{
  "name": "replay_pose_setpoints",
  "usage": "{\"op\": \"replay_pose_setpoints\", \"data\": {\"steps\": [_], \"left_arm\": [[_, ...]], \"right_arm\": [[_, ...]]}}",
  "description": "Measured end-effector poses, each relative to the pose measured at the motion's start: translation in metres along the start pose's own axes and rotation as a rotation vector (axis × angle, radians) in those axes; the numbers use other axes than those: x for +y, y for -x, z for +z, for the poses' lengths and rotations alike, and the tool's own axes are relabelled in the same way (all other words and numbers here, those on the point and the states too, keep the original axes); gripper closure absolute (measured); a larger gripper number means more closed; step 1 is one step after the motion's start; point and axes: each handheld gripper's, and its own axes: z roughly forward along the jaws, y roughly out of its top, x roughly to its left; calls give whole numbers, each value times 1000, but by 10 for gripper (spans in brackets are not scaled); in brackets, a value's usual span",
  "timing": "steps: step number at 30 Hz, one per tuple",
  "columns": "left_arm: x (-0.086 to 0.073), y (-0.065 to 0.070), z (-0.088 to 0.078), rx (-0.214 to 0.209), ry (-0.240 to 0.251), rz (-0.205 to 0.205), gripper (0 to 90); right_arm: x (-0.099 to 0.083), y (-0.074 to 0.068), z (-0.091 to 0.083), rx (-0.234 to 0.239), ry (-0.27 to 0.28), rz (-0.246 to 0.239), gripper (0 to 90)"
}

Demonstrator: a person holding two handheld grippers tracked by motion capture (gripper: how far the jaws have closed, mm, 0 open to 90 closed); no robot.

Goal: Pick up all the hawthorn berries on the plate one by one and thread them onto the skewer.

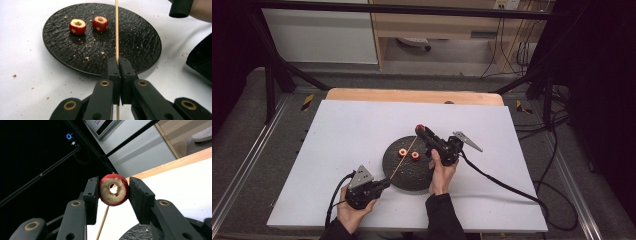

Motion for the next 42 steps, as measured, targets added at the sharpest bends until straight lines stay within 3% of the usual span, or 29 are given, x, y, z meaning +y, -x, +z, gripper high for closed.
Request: {"op": "replay_pose_setpoints", "data": {"steps": [14,21,24,32,42], "left_arm": [[6,7,6,8,48,-45,885],[16,13,14,13,54,-42,886],[21,12,17,9,57,-64,886],[34,11,23,14,58,-60,886],[54,9,31,24,50,-26,887]], "right_arm": [[-2,-2,-2,17,13,17,614],[-1,-3,-4,25,3,17,615],[-3,-3,-3,25,-8,20,615],[-4,-4,-4,28,-20,19,615],[-7,-5,-6,33,-37,12,615]]}}
